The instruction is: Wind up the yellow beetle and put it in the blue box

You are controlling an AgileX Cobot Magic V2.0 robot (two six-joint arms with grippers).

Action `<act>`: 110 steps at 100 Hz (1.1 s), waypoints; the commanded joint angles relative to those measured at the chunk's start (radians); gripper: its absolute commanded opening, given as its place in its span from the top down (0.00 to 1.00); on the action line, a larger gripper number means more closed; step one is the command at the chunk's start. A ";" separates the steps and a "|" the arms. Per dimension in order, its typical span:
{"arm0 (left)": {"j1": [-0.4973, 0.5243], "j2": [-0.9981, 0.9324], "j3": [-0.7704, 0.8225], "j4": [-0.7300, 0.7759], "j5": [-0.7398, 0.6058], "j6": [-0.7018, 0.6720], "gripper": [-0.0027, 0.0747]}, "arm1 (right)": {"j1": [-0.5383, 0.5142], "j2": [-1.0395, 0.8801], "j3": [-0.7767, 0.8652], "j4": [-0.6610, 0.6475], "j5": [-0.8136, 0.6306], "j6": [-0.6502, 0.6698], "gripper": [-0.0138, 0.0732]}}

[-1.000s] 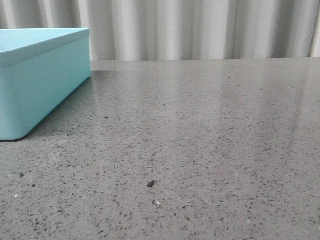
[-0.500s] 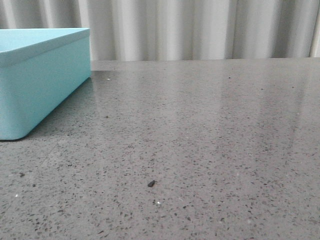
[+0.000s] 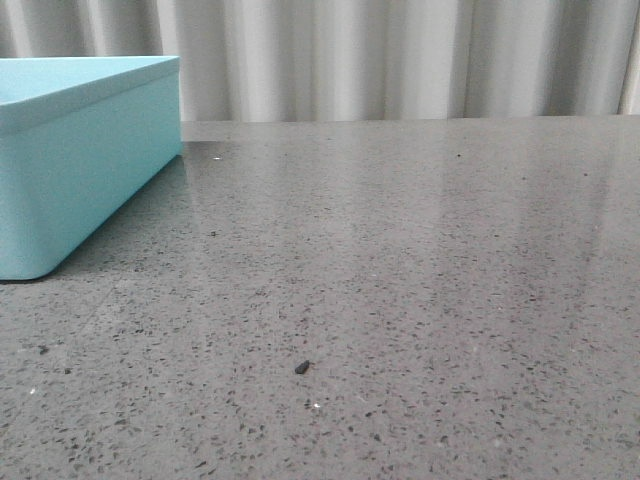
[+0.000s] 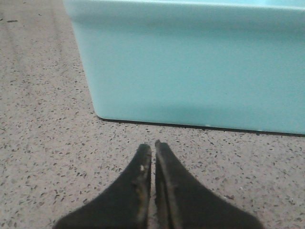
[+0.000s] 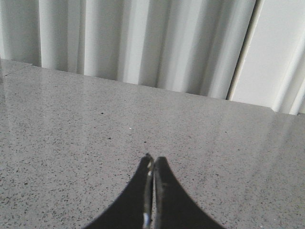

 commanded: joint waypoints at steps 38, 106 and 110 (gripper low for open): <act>-0.001 -0.033 0.026 -0.008 -0.046 -0.009 0.99 | 0.006 0.007 -0.027 -0.011 -0.077 -0.008 0.91; -0.001 -0.031 0.026 -0.008 -0.046 -0.009 0.99 | -0.125 -0.148 0.212 0.090 -0.186 -0.008 0.91; -0.001 -0.031 0.026 -0.008 -0.046 -0.009 0.99 | -0.129 -0.158 0.218 0.105 -0.168 -0.008 0.91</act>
